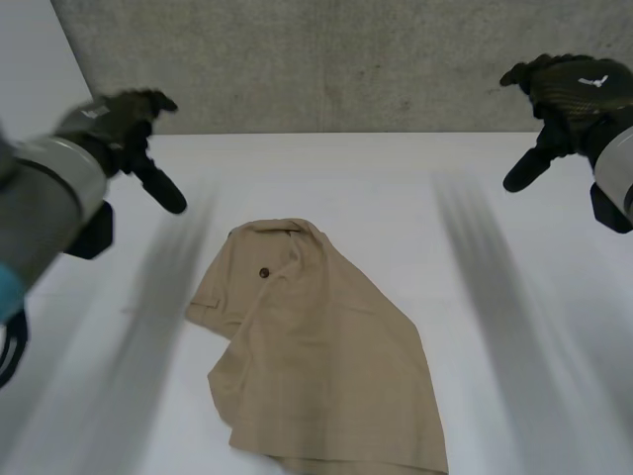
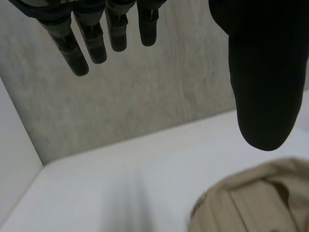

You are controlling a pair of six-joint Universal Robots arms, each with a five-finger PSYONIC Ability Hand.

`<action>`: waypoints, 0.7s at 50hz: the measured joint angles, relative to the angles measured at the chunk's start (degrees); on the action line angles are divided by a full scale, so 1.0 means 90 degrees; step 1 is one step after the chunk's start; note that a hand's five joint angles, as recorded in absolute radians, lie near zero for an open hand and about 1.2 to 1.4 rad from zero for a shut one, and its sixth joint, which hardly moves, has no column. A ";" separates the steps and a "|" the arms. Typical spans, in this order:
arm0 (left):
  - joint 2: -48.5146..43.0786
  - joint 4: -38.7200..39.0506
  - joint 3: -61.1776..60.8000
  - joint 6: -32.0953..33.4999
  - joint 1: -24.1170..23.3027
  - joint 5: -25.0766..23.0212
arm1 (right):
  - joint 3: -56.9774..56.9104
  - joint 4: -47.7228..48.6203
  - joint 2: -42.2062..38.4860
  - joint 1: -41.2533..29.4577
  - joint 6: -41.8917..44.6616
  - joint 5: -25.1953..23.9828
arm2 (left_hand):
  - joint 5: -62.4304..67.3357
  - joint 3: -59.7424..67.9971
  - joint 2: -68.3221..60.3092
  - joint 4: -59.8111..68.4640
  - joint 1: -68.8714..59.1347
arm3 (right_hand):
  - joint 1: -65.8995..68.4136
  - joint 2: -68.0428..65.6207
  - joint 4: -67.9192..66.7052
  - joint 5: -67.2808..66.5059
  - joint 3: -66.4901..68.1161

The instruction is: Fold the shorts.

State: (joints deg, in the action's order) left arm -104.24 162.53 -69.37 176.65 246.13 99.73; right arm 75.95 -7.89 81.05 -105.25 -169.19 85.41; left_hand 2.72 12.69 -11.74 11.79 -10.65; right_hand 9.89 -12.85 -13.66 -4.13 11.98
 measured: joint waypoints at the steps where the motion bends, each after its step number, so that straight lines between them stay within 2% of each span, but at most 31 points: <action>1: -0.0117 0.0063 0.0002 0.0001 0.0004 -0.0001 | 0.0045 0.0056 -0.0028 -0.0016 0.0096 -0.0006 | 0.0000 0.0000 0.0000 0.0000 0.0000 | 0.0000 -0.0001 0.0000 0.0000 0.0000; 10: -0.1905 0.0963 0.0025 0.0098 0.0052 -0.0145 | 0.0232 0.0255 -0.0346 -0.0386 0.0905 0.0012 | 0.0032 0.0025 -0.0087 0.0071 -0.0124 | 0.0000 0.0000 0.0000 0.0000 0.0000; 14: -0.2574 0.1192 0.0030 0.0122 0.0094 -0.0586 | 0.0249 0.0253 -0.0471 -0.0494 0.1048 0.0022 | 0.0033 0.0026 -0.0147 0.0109 -0.0221 | 0.0000 0.0000 0.0000 0.0000 0.0000; 19: -0.2958 0.1227 0.0067 0.0124 0.0132 -0.1056 | 0.0251 0.0254 -0.0575 -0.0513 0.1053 0.0023 | 0.0219 0.0187 -0.0337 0.0320 -0.0414 | 0.0000 0.0000 0.0000 0.0000 0.0000; 21: -0.2958 0.1227 0.0067 0.0124 0.0132 -0.1056 | 0.0251 0.0254 -0.0575 -0.0513 0.1053 0.0023 | 0.0219 0.0187 -0.0337 0.0320 -0.0414 | 0.0000 0.0000 0.0000 0.0000 0.0000; 22: -0.3215 0.1227 0.0180 0.0126 0.0140 -0.1258 | 0.0261 0.0264 -0.0682 -0.0516 0.1043 0.0022 | 0.0327 0.0283 -0.0451 0.0417 -0.0532 | 0.0000 -0.0001 0.0000 0.0000 0.0000; 23: -0.3267 0.1225 0.0212 0.0127 0.0139 -0.1277 | 0.0263 0.0265 -0.0694 -0.0517 0.1042 0.0022 | 0.1080 0.1045 -0.1176 0.1173 -0.1412 | 0.0000 0.0000 0.0000 0.0000 0.0000; 25: -0.3351 0.1245 0.0287 0.0126 0.0135 -0.1262 | 0.0272 0.0270 -0.0738 -0.0527 0.1040 0.0023 | 0.1751 0.1720 -0.1964 0.1848 -0.2094 | 0.0000 0.0000 0.0000 0.0000 0.0000; 26: -0.3411 0.1289 0.0349 0.0125 0.0132 -0.1199 | 0.0282 0.0273 -0.0763 -0.0541 0.1040 0.0025 | 0.3663 0.3725 -0.3872 0.3875 -0.4076 | 0.0000 0.0000 0.0000 0.0000 0.0000; 28: -0.3452 0.1382 0.0420 0.0124 0.0130 -0.1063 | 0.0290 0.0276 -0.0782 -0.0557 0.1040 0.0026 | 0.5241 0.5413 -0.5613 0.5594 -0.5556 | 0.0000 0.0000 0.0000 0.0000 0.0000; 30: -0.3455 0.1412 0.0435 0.0124 0.0128 -0.1016 | 0.0295 0.0278 -0.0793 -0.0568 0.1040 0.0027 | 0.5241 0.5413 -0.5613 0.5594 -0.5556 | 0.0000 0.0000 0.0000 0.0000 0.0000; 32: -0.3345 0.1660 0.0497 0.0130 0.0122 -0.0625 | 0.0308 0.0282 -0.0802 -0.0608 0.1043 0.0030 | 0.5241 0.5413 -0.5613 0.5594 -0.5556 | 0.0000 -0.0001 0.0000 0.0000 0.0000; 33: -0.3229 0.1751 0.0509 0.0131 0.0123 -0.0491 | 0.0309 0.0284 -0.0802 -0.0619 0.1045 0.0030 | 0.5635 0.5996 -0.6276 0.6332 -0.5889 | 0.0000 0.0000 0.0000 0.0000 0.0000; 35: -0.2913 0.1912 0.0525 0.0134 0.0133 -0.0287 | 0.0306 0.0287 -0.0797 -0.0634 0.1048 0.0031 | 0.5635 0.6029 -0.6283 0.6347 -0.5923 | 0.0000 0.0000 0.0000 0.0000 0.0000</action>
State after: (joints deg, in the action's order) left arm -130.47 179.74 -64.64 177.86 247.33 97.14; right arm 78.71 -5.30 73.88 -110.96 -159.76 85.69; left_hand 53.44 66.95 -68.29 68.91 -63.96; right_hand 9.89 -12.85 -13.66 -4.13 11.98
